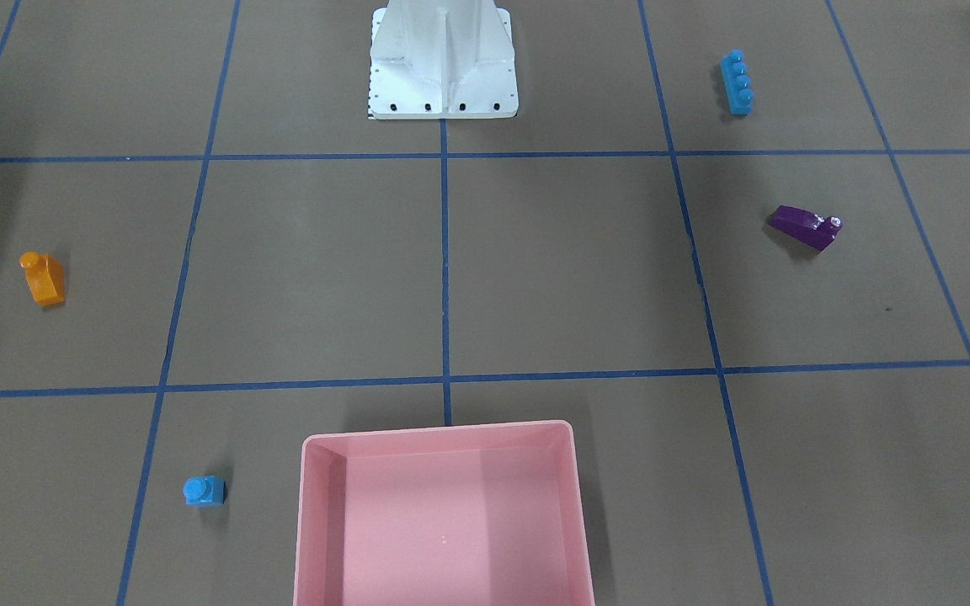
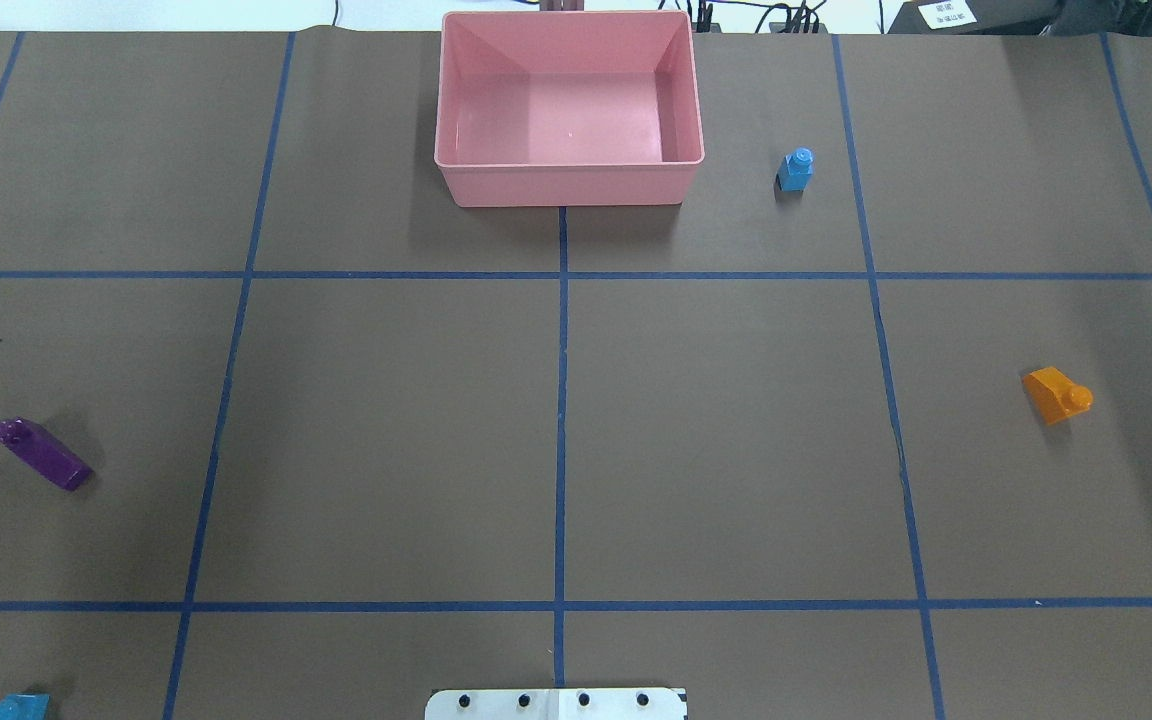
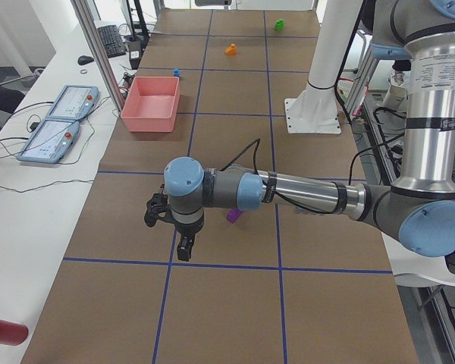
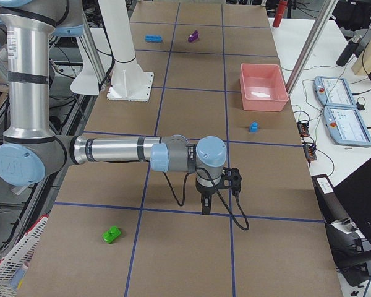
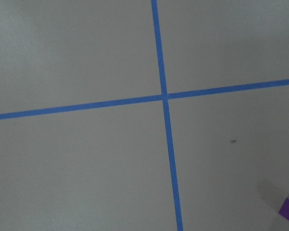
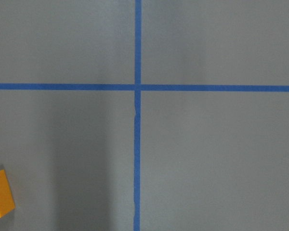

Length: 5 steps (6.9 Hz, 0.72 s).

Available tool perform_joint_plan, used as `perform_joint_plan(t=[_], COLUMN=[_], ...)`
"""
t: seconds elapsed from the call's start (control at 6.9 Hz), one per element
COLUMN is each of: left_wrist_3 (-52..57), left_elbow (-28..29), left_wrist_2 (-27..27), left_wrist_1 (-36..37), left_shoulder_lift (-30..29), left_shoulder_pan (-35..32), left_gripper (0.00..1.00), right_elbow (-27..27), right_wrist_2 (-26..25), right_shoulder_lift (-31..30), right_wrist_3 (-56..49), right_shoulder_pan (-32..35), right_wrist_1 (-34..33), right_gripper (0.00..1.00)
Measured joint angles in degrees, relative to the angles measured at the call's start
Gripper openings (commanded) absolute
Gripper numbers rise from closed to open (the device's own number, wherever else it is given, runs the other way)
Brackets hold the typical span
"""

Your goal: Put all blocks into box

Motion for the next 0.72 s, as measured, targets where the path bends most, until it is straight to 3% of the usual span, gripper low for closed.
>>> perform_joint_plan(t=[0.72], left_wrist_3=[-0.27], left_elbow=[-4.98], left_wrist_2=[-0.28], left_wrist_1=[-0.84], left_shoulder_lift=[-2.04], left_shoulder_pan=[4.28], left_gripper=[1.0], right_elbow=[1.89], right_wrist_2=[0.41], right_shoulder_lift=[5.32], right_wrist_3=[5.53], right_shoulder_pan=[-11.1], right_wrist_1=[9.22], right_gripper=[1.0])
